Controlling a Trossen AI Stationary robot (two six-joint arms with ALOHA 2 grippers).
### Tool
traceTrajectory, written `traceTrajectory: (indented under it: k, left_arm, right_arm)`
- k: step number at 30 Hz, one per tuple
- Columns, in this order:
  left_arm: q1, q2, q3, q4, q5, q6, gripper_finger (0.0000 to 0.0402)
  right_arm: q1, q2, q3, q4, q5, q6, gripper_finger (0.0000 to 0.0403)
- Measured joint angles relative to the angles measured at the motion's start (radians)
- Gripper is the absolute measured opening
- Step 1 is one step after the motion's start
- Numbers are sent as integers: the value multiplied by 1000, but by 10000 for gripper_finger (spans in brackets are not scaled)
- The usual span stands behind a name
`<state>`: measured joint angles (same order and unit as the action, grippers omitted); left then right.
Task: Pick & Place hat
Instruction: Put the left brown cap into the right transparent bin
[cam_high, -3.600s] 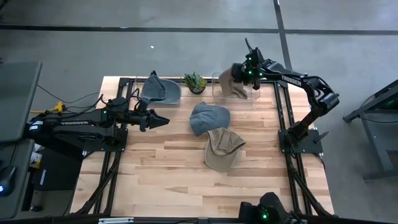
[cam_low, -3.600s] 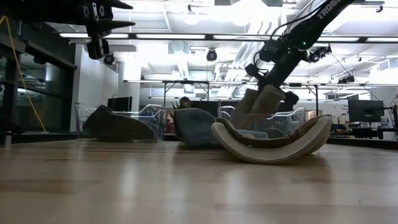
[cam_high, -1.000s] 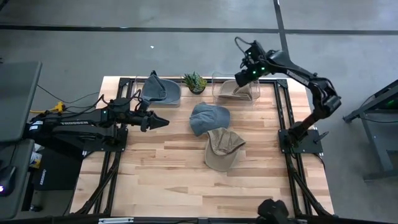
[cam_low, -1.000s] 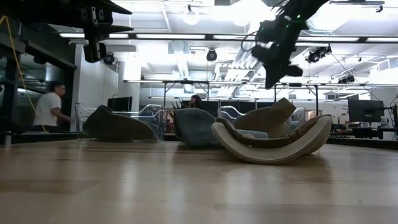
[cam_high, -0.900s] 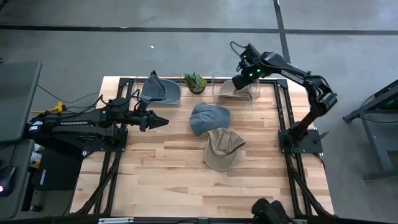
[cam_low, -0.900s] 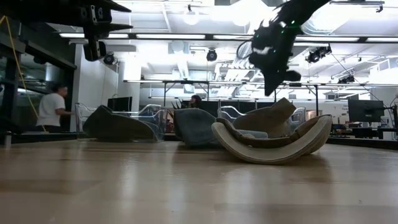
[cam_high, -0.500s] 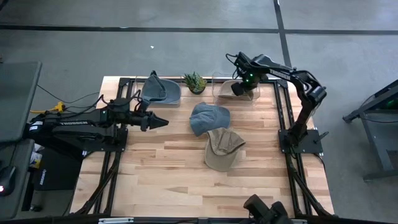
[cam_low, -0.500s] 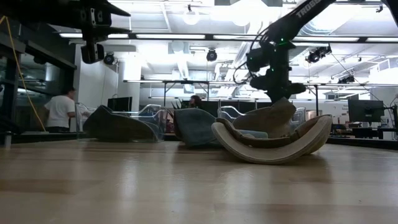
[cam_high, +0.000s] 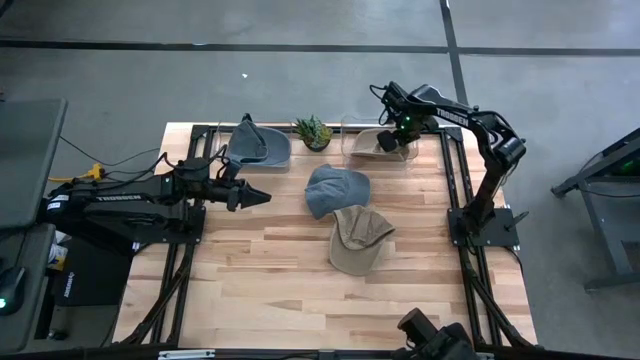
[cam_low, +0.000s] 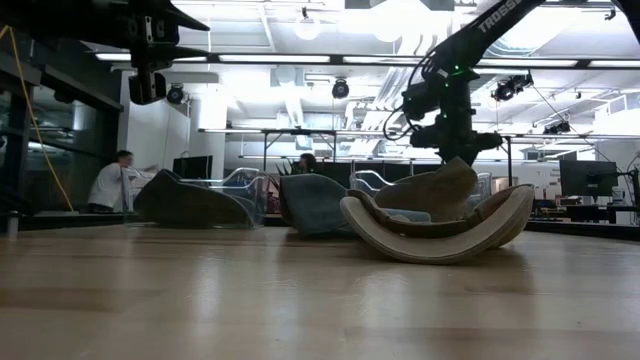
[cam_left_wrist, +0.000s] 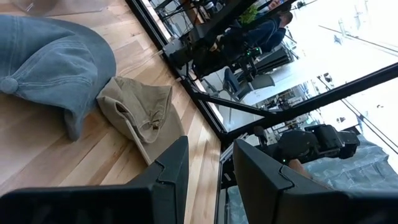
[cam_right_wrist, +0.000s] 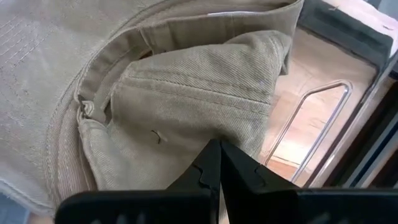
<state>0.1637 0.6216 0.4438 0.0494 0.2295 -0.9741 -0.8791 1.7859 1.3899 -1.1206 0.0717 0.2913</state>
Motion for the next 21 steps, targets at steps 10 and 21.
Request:
traceTrajectory:
  k: [10,21]
  left_arm:
    - [0,0,0,0,-1,1,105]
    - [0,-10,0,-1,3,-1,105]
  right_arm:
    - [-5,2,-77,9,-18,2,0]
    - [-4,2,0,23,2,-10,0]
